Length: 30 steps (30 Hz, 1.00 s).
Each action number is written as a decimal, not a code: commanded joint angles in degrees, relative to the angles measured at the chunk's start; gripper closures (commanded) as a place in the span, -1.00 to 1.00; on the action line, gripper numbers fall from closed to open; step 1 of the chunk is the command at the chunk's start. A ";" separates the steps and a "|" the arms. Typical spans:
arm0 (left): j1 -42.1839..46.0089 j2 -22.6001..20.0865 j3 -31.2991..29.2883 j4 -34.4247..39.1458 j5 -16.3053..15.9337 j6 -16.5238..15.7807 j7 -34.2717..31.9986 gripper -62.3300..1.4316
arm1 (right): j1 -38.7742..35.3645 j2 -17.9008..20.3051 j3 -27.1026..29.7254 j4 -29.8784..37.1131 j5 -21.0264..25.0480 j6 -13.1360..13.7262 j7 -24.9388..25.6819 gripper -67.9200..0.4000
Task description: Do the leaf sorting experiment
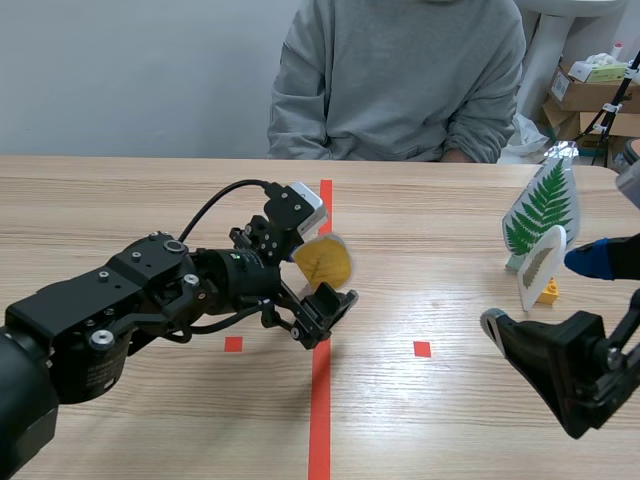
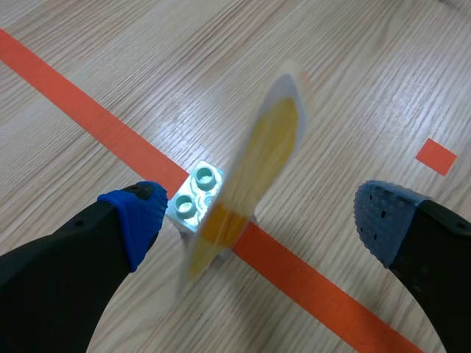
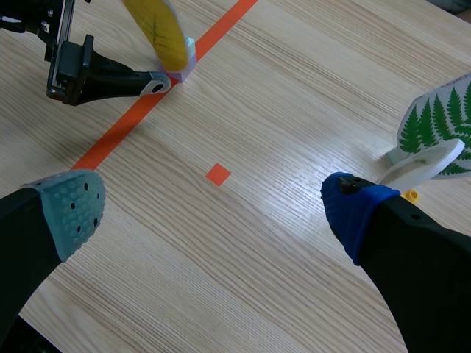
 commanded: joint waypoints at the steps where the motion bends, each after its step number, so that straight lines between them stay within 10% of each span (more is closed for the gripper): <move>1: -0.61 0.46 -0.46 1.03 -0.55 -0.02 -1.03 -0.70 | 0.68 0.76 -0.20 -0.04 0.37 -0.20 0.70 -0.79; 22: -0.55 0.57 -0.46 1.03 -0.61 0.09 -2.91 0.81 | 0.68 0.76 -0.20 -0.04 0.20 -0.22 0.68 -0.79; 30: -0.13 0.55 -0.61 1.05 -0.70 0.11 -4.04 0.84 | 0.68 0.76 -0.20 -0.04 0.20 -0.22 0.68 -0.79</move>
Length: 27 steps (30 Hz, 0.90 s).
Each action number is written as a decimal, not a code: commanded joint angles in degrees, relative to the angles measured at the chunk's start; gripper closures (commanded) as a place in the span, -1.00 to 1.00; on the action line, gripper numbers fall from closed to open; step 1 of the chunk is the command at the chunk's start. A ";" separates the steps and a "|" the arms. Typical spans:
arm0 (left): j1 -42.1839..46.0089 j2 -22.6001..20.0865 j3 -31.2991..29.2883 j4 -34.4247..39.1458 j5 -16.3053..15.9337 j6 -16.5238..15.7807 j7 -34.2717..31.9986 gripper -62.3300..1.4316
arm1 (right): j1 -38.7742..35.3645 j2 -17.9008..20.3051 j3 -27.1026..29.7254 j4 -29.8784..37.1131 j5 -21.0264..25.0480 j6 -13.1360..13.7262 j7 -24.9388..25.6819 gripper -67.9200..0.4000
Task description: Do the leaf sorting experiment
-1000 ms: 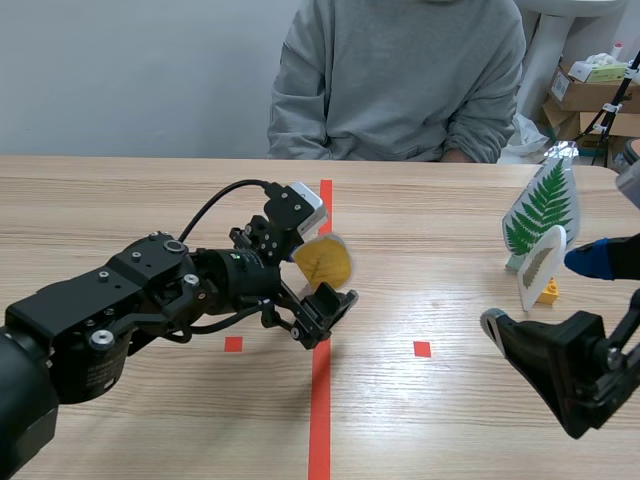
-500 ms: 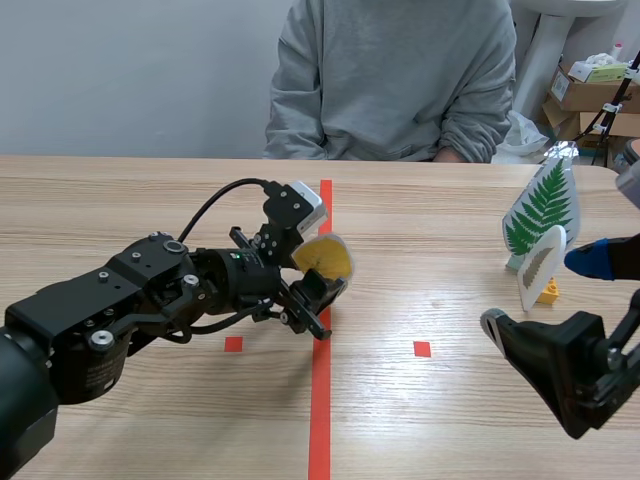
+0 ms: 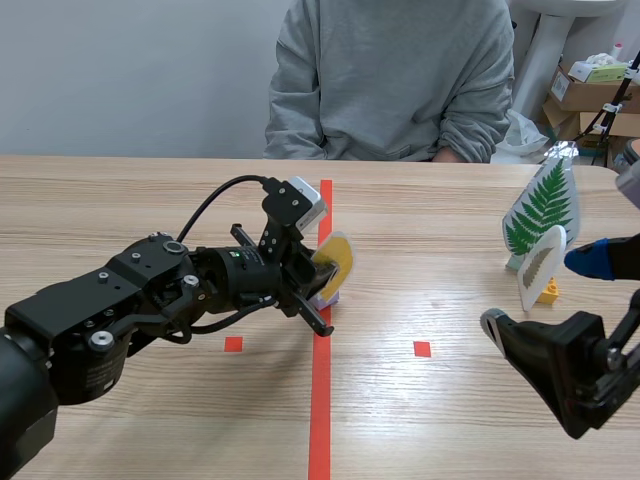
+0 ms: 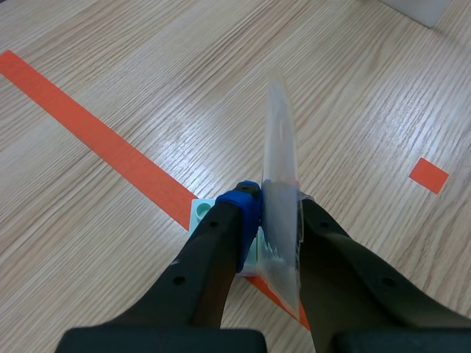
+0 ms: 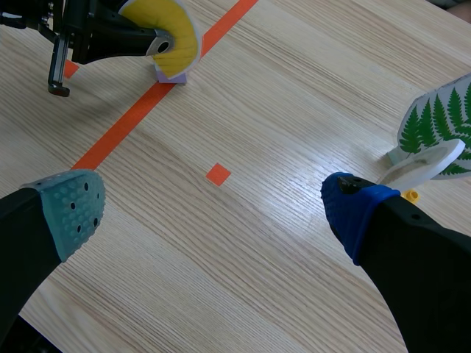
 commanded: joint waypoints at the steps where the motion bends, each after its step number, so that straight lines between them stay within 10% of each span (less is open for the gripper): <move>1: -0.20 0.50 -0.83 1.03 -1.09 0.09 -1.07 0.84 | 0.68 0.76 -0.20 -0.04 0.22 -0.22 0.68 -0.79; 14: 9.29 -4.68 -18.43 10.51 -8.79 0.13 -3.39 0.84 | 0.66 0.74 -0.20 -0.07 0.22 -0.24 0.63 -0.79; 27: 0.59 -4.68 -30.32 -0.22 -6.97 12.52 -4.90 0.84 | 0.68 0.76 -0.20 -0.07 0.20 -0.26 0.42 -0.79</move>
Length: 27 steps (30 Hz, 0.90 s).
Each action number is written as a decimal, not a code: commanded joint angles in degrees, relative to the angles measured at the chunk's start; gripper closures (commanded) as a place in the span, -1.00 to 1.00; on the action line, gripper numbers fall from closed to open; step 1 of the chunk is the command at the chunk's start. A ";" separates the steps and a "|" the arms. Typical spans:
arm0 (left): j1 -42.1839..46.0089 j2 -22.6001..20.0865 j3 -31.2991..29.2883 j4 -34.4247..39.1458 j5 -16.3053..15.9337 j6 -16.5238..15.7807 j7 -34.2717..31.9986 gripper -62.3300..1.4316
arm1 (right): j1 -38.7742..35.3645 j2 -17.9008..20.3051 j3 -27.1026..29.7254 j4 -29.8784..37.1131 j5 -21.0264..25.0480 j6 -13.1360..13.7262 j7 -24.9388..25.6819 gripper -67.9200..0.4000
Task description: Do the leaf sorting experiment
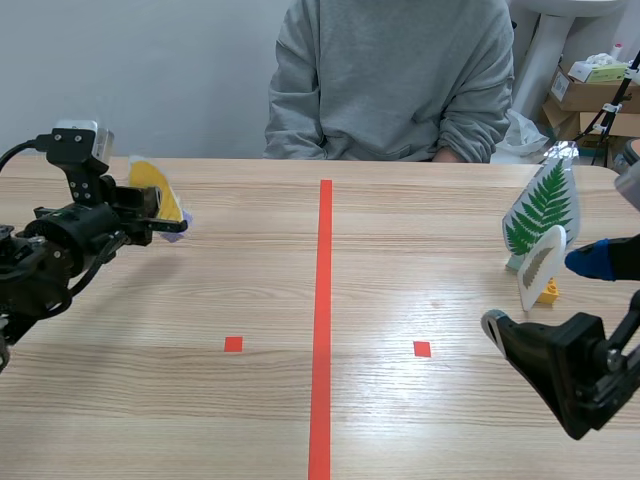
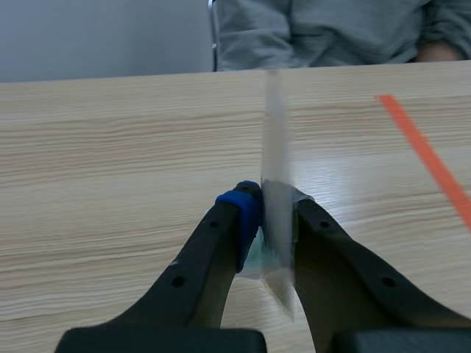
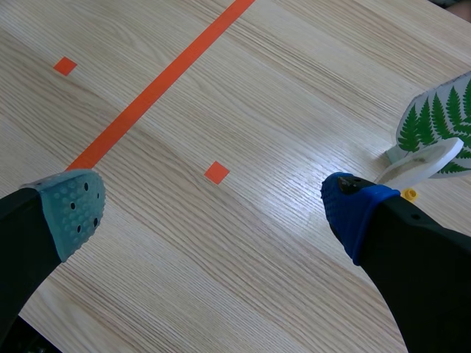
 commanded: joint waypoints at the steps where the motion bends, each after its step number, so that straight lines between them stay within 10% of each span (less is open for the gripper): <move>1: -3.15 -0.09 0.42 -1.88 0.96 0.96 -1.75 0.84 | 0.66 0.76 -0.20 -0.07 0.59 -0.24 0.44 -0.79; 14: -11.67 -0.70 0.42 -17.33 6.82 10.14 -4.55 0.84 | 0.66 0.74 -0.20 -0.07 0.59 -0.24 -0.42 -0.79; 27: -11.23 -1.53 0.42 -19.39 6.86 11.30 -5.22 0.75 | 0.66 0.74 -0.20 -0.07 0.59 -0.24 -0.42 -0.79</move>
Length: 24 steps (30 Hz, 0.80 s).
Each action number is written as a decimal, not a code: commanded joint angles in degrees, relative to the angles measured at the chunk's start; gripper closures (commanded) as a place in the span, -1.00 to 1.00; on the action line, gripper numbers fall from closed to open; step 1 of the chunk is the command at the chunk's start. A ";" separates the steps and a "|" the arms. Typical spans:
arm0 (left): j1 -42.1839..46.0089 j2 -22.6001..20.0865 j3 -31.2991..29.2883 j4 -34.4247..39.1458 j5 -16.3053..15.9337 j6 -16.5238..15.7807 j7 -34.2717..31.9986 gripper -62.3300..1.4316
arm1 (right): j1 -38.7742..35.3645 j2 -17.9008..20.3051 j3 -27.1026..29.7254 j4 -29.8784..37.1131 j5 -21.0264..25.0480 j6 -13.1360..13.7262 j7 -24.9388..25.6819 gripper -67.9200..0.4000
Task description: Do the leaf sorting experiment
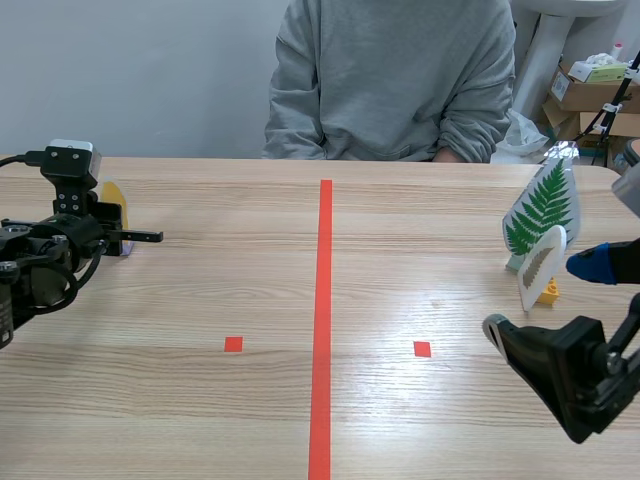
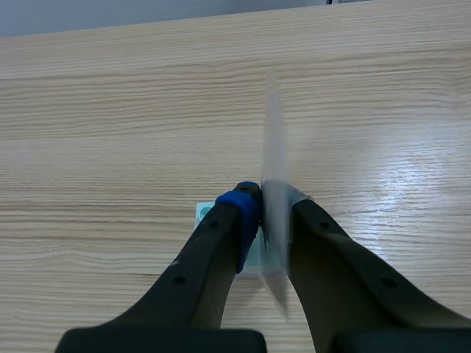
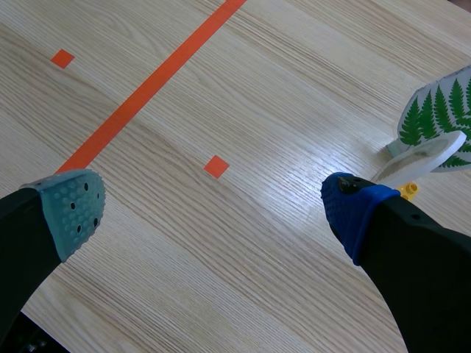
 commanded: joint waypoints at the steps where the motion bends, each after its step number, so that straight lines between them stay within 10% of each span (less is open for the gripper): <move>1: -0.96 -0.42 0.09 1.07 -0.31 0.17 -0.90 0.67 | 0.66 0.74 -0.20 -0.07 0.59 -0.24 0.66 -0.79; 12: -0.24 -1.36 0.09 1.11 -0.31 0.42 -0.96 -1.00 | 0.66 0.74 -0.20 -0.07 0.57 -0.24 0.68 -0.79; 24: 21.94 -6.84 0.09 21.94 2.84 5.99 0.13 -1.00 | 0.66 0.74 -0.20 -0.07 -0.92 -0.24 0.66 -0.79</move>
